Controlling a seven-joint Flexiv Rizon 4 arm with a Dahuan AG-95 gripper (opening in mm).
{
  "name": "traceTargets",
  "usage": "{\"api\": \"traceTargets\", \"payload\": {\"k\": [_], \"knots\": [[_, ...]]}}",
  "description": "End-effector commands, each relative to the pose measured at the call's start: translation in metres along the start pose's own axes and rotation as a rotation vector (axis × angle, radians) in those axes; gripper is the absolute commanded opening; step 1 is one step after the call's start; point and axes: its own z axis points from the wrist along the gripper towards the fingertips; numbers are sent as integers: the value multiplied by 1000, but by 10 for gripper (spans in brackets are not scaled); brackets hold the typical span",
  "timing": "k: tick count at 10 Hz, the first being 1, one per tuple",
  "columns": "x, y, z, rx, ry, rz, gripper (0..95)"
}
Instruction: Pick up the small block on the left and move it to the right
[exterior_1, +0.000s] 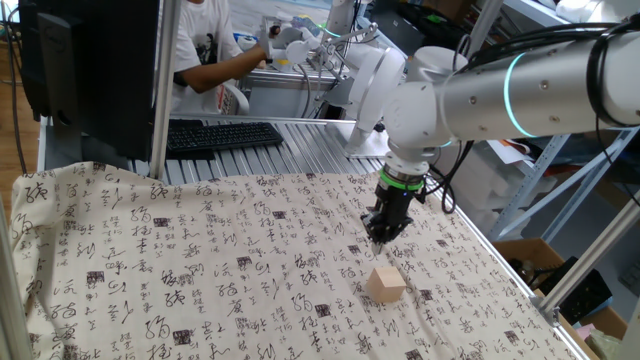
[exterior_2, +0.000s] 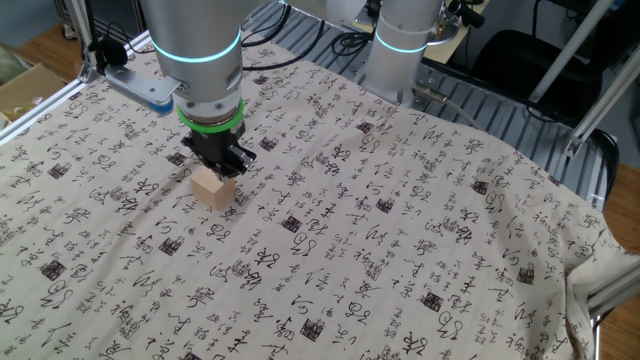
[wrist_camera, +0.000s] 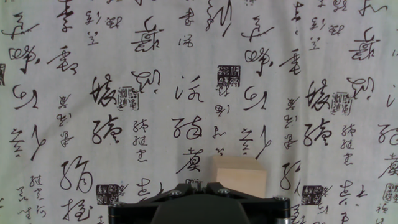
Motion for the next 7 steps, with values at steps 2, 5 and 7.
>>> {"api": "traceTargets", "payload": {"k": [2, 5, 7], "knots": [[1, 2, 2, -21, -1, 18, 0], [1, 2, 2, -23, -2, 15, 0], [1, 2, 2, -26, -3, 16, 0]]}}
